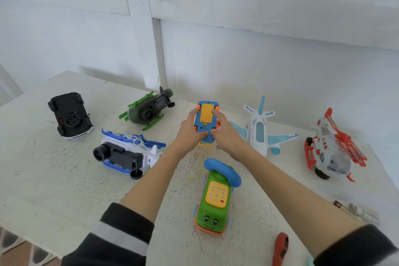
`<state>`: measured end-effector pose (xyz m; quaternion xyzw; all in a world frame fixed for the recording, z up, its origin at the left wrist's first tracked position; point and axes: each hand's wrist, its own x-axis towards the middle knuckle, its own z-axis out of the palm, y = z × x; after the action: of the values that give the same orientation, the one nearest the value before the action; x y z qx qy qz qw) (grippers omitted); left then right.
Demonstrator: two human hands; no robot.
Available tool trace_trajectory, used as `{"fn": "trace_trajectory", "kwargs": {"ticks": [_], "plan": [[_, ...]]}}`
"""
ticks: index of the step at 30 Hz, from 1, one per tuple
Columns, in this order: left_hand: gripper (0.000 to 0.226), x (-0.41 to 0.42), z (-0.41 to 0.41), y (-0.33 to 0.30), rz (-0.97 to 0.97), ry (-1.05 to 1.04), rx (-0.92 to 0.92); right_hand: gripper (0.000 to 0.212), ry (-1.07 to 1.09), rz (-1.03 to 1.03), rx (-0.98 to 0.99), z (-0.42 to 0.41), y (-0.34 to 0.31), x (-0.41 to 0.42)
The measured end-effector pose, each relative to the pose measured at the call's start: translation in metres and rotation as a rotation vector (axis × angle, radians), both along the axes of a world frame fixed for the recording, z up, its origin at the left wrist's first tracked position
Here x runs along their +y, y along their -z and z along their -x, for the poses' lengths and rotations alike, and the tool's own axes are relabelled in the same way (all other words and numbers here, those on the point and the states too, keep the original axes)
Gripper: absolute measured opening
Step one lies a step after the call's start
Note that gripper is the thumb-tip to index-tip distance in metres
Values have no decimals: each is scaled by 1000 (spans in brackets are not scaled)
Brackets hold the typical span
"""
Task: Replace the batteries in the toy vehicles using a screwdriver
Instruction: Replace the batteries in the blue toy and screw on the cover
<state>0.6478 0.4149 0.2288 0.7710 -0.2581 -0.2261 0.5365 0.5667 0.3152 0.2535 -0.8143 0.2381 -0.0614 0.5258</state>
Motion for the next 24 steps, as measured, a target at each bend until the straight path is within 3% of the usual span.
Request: {"fn": "trace_trajectory", "kwargs": {"ticks": [5, 14, 24], "plan": [[74, 3, 3, 0, 84, 40, 136, 55, 32, -89, -25, -2, -2, 0], [75, 5, 16, -9, 180, 34, 179, 49, 89, -174, -66, 6, -10, 5], [76, 20, 54, -63, 404, -19, -41, 41, 31, -13, -369, 38, -63, 5]]}}
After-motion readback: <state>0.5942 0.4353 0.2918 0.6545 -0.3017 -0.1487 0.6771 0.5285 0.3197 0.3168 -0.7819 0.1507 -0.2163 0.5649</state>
